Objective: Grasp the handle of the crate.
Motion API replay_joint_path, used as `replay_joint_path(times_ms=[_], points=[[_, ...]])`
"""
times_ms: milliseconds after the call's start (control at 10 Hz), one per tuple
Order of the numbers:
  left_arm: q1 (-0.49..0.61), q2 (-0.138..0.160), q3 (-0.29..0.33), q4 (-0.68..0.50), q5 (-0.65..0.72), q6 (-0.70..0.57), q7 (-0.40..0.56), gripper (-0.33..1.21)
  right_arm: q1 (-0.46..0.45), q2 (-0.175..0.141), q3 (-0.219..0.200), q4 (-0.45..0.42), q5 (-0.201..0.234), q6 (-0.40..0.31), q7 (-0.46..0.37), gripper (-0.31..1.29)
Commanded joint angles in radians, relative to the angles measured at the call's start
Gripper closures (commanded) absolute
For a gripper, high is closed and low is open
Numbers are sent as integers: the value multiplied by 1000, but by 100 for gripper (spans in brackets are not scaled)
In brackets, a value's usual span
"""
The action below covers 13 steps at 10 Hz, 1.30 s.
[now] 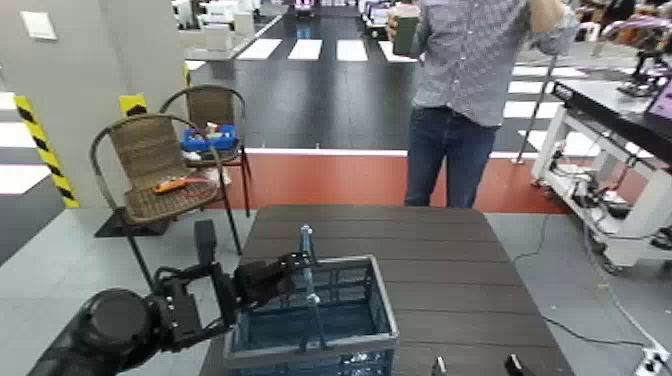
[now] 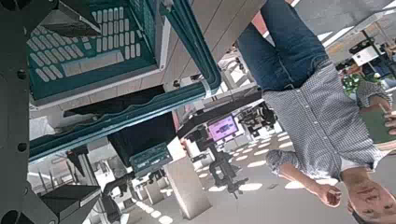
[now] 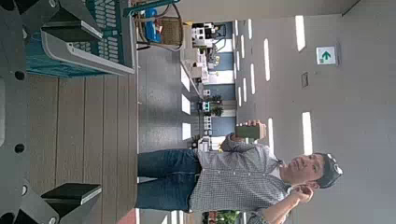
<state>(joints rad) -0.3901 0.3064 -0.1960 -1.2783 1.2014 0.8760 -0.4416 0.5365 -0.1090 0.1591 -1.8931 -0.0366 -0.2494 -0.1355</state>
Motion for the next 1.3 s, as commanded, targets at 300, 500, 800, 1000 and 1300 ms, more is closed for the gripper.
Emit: replay_joint_path(times_ms=[300,500,800,1000,1300], points=[[-93,-4,-74,93,20,-9,-22,11,-12,-3,7,14,-11,-11,4,16],[-122,-4,-102,119,24,-9,-23,16,-18,-8,11,20,-17,-16,4,16],[-133,-1,-114,135,26,-2,-25,74,-21,-8,11,25,-20,-22,5,16],[-132,-1,-111,139,26,9,-23,103,-23,-9,11,26,-22,-22,7,16],[-128,0,-98,139,26,32,-23,119,-23,-9,11,26,-22,-21,8,16]])
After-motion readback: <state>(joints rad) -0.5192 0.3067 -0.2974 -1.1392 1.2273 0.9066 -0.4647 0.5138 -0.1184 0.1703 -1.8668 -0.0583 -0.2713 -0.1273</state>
